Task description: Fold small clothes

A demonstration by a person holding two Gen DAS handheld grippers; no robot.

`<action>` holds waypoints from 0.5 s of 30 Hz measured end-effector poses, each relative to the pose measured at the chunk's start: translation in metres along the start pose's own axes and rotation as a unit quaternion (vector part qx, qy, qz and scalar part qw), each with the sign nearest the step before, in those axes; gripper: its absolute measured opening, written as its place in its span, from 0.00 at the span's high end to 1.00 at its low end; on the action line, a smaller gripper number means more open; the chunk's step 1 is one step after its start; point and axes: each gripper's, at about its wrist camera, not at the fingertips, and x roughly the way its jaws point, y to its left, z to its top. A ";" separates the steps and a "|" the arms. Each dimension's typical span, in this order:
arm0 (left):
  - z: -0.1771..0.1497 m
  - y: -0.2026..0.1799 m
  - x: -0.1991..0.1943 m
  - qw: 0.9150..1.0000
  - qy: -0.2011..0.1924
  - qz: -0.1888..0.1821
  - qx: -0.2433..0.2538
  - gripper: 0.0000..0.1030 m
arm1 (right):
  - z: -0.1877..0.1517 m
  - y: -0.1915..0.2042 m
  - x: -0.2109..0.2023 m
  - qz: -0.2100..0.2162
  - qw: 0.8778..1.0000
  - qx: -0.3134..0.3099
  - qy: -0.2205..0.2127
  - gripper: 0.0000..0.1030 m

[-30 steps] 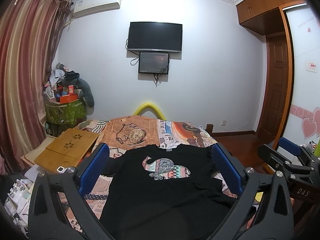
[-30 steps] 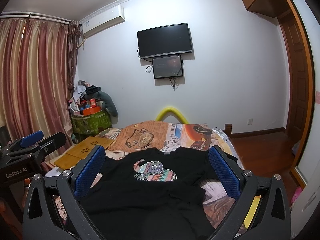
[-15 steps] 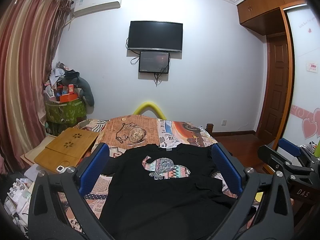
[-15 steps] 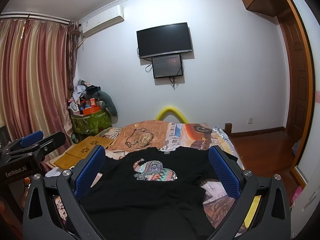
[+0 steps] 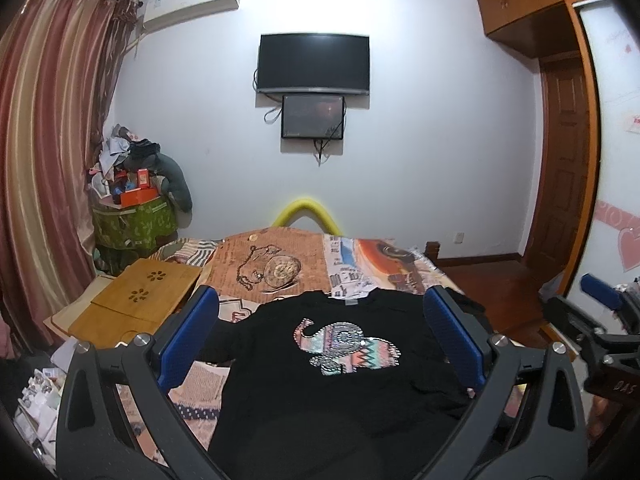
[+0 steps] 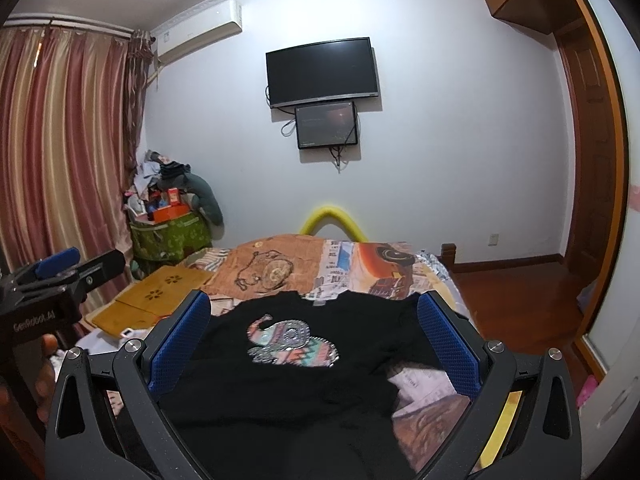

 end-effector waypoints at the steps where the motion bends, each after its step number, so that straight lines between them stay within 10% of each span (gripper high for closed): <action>1: 0.002 0.002 0.013 1.000 0.008 0.001 0.001 0.00 | 0.001 -0.002 0.007 -0.006 1.000 -0.004 0.002 0.00; 15: 0.014 0.047 0.233 0.988 0.146 0.047 0.018 0.00 | 0.006 -0.057 0.133 -0.034 0.996 -0.018 0.077 0.00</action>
